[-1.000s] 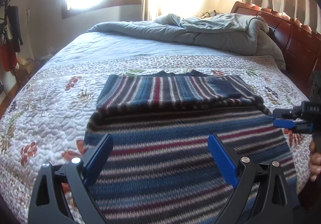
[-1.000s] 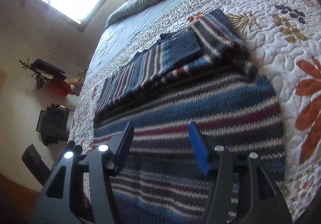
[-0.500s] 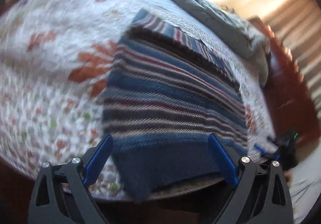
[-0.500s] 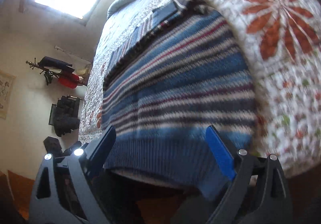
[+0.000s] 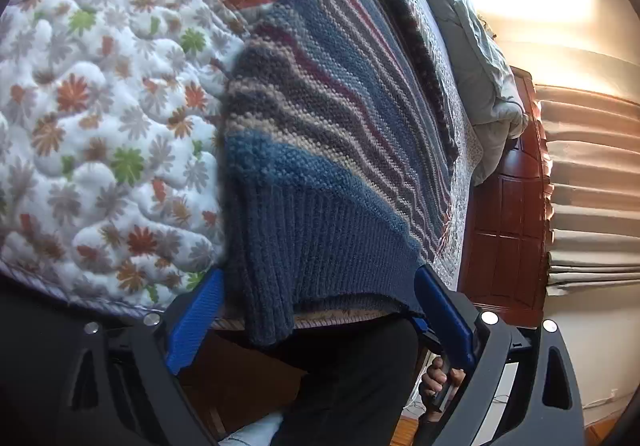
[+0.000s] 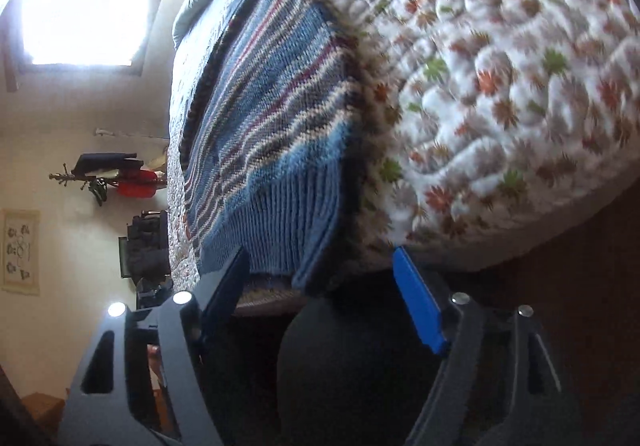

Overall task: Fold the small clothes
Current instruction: 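Grasp the sweater hem with both grippers and lift it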

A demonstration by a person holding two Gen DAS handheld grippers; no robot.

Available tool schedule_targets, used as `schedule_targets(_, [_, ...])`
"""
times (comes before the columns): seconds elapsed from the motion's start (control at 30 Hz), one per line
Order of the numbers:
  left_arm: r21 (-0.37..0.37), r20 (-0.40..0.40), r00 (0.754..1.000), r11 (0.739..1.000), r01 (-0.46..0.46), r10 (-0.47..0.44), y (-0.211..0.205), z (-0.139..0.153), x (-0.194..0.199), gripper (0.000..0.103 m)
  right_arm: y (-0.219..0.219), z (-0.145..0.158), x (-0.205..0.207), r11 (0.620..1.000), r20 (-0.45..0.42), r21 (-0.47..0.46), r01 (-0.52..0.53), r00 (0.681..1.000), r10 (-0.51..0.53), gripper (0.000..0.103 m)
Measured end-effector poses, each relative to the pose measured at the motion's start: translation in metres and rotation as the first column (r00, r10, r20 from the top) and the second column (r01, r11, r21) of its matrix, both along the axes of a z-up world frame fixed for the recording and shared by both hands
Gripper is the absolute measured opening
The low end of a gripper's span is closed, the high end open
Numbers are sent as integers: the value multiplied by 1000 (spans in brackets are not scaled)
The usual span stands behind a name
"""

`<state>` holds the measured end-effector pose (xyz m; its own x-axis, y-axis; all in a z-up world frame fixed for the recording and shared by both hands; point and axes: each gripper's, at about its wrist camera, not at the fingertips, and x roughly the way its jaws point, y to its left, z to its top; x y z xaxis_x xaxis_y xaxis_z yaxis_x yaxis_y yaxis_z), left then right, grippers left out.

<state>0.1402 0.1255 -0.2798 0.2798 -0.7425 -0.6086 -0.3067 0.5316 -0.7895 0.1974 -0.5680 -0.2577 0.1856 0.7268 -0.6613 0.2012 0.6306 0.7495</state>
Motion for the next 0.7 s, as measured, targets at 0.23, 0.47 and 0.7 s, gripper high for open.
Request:
schedule_targets(0.23, [-5,-35,999,1000,23,-23,-19,-5,7,95,10,-6,2,1000,3,22,-7,1000,7,57])
schedule_targets(0.47, [16,-54,998,1000,18,-18,-17,-4,5,80,22,-4,15,999,15,46,-20,1000,19,51])
schedule_targets(0.7, [33,-100,995,999,5,-2,-7,-17,0,24,21,-11,18,996,16,85,0,1000,-2,10])
